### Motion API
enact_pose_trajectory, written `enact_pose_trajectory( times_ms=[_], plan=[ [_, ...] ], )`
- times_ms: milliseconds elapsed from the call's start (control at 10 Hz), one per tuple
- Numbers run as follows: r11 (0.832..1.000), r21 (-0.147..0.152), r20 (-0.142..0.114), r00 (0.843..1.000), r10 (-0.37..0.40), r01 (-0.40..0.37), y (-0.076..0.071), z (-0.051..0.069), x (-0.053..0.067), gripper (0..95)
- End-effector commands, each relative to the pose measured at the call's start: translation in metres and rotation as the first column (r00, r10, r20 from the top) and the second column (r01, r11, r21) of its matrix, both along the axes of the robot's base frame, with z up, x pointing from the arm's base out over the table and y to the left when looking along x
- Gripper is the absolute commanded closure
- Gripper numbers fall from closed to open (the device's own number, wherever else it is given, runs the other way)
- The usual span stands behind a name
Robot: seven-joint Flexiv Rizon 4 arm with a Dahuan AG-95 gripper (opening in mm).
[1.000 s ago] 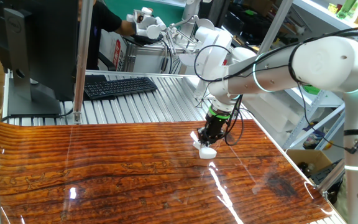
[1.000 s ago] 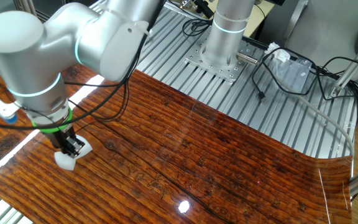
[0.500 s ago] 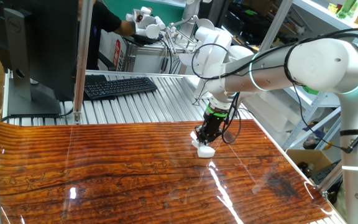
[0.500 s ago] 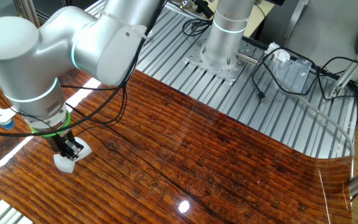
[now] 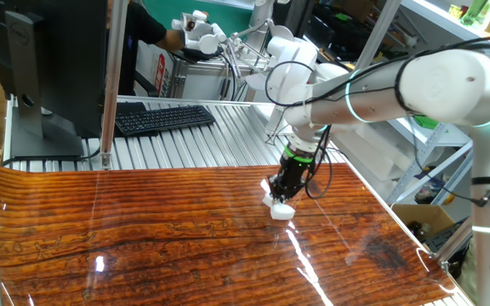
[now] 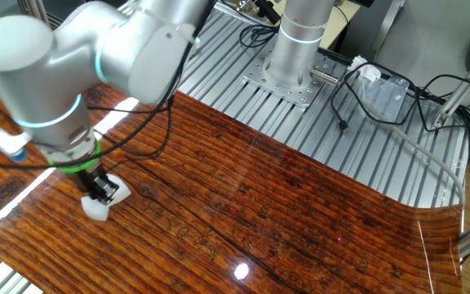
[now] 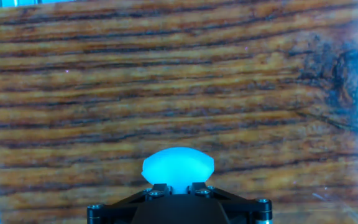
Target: Clean the tabletop with a sponge
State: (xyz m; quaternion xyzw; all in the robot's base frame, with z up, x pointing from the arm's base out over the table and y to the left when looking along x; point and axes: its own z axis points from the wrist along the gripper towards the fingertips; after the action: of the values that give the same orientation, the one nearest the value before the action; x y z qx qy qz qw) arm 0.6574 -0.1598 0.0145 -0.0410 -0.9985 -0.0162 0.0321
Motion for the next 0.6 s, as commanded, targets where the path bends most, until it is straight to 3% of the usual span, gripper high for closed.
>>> enact_pose_trajectory(
  times_ms=[100,600],
  plan=[
    [1.0,0.002,-0.006,1.0,-0.004,0.004,0.004,0.002,-0.013,95.0],
    [1.0,0.002,-0.012,1.0,-0.02,0.02,0.011,0.0,-0.045,95.0]
  ],
)
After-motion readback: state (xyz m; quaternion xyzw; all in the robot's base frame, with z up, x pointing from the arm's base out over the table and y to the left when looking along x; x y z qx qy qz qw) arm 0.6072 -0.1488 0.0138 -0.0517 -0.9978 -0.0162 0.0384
